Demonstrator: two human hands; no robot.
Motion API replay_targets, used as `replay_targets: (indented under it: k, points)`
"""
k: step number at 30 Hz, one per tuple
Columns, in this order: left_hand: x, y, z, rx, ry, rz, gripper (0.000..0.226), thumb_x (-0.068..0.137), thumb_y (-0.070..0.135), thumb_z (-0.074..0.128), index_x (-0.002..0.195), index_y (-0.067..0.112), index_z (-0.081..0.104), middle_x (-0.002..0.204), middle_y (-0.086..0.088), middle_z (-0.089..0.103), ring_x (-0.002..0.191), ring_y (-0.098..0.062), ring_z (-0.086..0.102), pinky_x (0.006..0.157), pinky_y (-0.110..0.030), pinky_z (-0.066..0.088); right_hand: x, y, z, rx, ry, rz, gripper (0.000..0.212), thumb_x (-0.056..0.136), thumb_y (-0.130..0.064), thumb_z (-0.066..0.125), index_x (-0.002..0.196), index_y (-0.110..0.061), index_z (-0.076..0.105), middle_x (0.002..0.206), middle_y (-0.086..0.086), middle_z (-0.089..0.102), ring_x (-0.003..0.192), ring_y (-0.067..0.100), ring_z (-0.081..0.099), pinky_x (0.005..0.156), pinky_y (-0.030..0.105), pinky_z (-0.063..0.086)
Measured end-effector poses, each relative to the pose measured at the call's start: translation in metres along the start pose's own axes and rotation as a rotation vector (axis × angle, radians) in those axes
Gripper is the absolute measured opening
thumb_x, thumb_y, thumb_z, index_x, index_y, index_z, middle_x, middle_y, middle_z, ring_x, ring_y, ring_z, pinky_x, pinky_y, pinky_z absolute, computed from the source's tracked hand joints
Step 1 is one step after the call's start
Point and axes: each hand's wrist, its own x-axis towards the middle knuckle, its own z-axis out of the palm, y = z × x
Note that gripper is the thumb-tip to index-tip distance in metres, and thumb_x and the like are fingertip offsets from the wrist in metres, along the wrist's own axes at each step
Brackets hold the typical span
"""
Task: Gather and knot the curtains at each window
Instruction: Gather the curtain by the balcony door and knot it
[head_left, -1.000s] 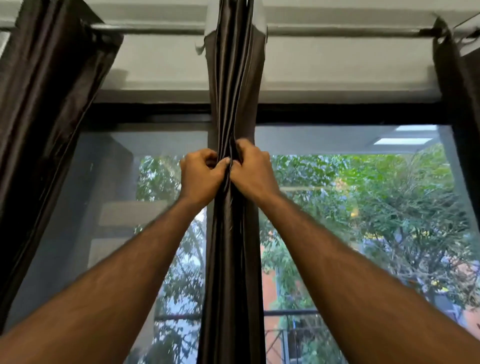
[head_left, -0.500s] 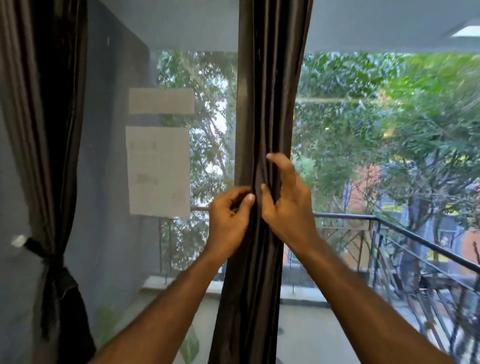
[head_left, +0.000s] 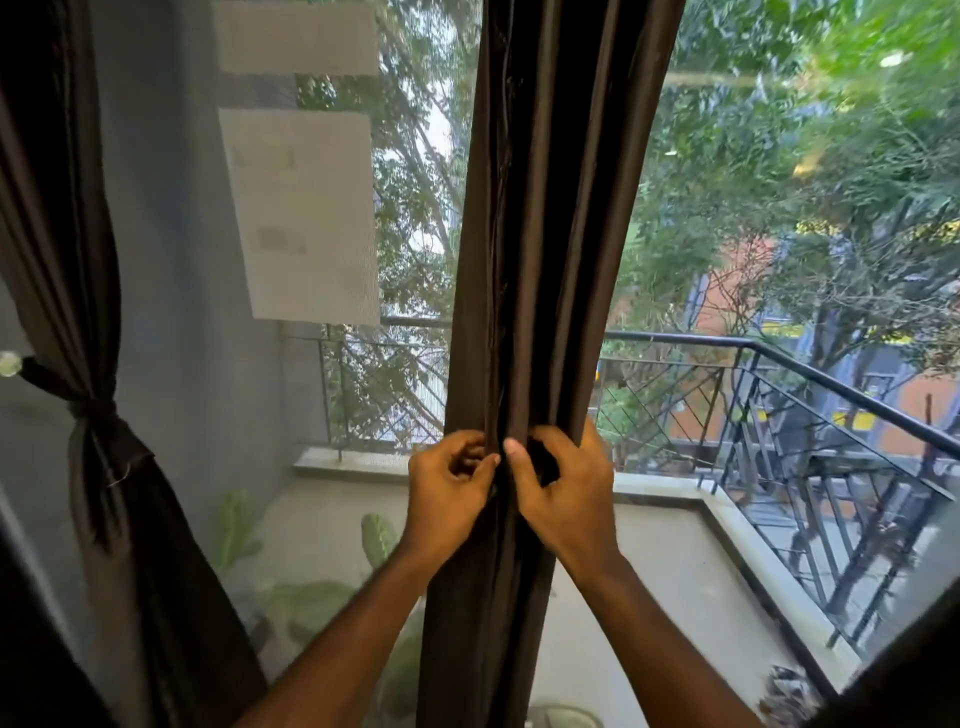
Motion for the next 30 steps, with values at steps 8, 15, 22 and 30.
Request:
replay_targets:
  k: [8, 15, 22, 30]
  points:
    - [-0.011, -0.014, -0.016, 0.063, 0.086, 0.033, 0.012, 0.087, 0.013, 0.064, 0.092, 0.009, 0.075, 0.083, -0.003, 0.072, 0.078, -0.024, 0.069, 0.07, -0.045, 0.058, -0.025, 0.001, 0.0, -0.255, 0.13, 0.054, 0.022, 0.087, -0.024, 0.076, 0.108, -0.019, 0.073, 0.148, 0.013, 0.039, 0.128, 0.035, 0.047, 0.1, 0.053, 0.045]
    - [-0.028, -0.008, -0.015, 0.032, 0.09, 0.082, 0.011, 0.086, 0.015, 0.073, 0.085, 0.005, 0.075, 0.077, -0.006, 0.071, 0.073, -0.029, 0.068, 0.067, -0.049, 0.056, -0.046, -0.012, 0.007, -0.266, 0.158, -0.213, 0.011, 0.092, -0.014, 0.07, 0.1, -0.01, 0.076, 0.108, 0.008, 0.063, 0.093, 0.03, 0.061, 0.08, 0.039, 0.042]
    - [-0.049, 0.0, -0.015, 0.01, 0.081, 0.032, 0.011, 0.089, 0.013, 0.071, 0.092, 0.005, 0.079, 0.084, -0.001, 0.076, 0.08, -0.022, 0.074, 0.076, -0.051, 0.06, -0.066, -0.015, 0.015, -0.04, 0.051, -0.09, 0.011, 0.091, -0.007, 0.067, 0.099, -0.008, 0.075, 0.091, 0.004, 0.072, 0.081, 0.023, 0.068, 0.075, 0.034, 0.056]
    - [-0.067, 0.017, -0.011, 0.08, 0.073, 0.06, 0.011, 0.09, 0.017, 0.072, 0.084, 0.009, 0.076, 0.076, -0.003, 0.07, 0.073, -0.022, 0.069, 0.068, -0.046, 0.058, -0.081, -0.02, 0.011, 0.09, -0.011, 0.003, 0.011, 0.093, -0.006, 0.062, 0.087, -0.007, 0.071, 0.078, 0.001, 0.059, 0.067, 0.016, 0.059, 0.063, 0.023, 0.046]
